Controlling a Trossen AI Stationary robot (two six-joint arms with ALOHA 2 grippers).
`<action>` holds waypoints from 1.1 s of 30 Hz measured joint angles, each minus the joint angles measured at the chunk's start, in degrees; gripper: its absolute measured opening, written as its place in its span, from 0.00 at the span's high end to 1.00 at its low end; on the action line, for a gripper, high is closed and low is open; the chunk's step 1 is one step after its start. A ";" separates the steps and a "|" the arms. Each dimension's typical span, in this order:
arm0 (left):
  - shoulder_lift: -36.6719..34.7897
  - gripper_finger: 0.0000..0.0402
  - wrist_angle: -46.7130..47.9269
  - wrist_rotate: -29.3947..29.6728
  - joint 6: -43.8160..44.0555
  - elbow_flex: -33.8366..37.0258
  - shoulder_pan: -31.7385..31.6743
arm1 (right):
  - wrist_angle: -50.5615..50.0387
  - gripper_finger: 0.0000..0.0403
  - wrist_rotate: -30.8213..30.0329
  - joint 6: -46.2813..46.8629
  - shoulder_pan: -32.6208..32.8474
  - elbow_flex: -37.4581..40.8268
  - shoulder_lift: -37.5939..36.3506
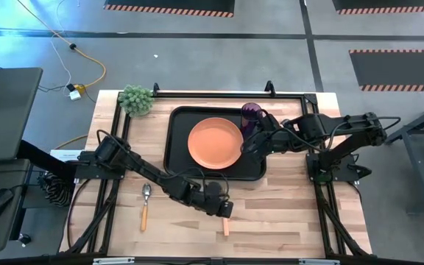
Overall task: Pick and place plate/cup/fork/spoon on tray
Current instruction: Put the orange fork on the black tray to the left of the orange plate
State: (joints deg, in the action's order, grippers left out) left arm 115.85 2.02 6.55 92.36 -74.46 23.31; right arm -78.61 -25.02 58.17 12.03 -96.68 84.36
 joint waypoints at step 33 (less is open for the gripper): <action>-0.20 0.87 24.25 -3.02 -17.15 -17.59 -9.00 | -0.05 0.57 0.13 -0.11 1.11 0.02 0.00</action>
State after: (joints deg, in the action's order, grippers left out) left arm 115.66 26.27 3.53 75.21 -92.04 14.31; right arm -78.65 -24.88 58.07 13.14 -96.66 84.36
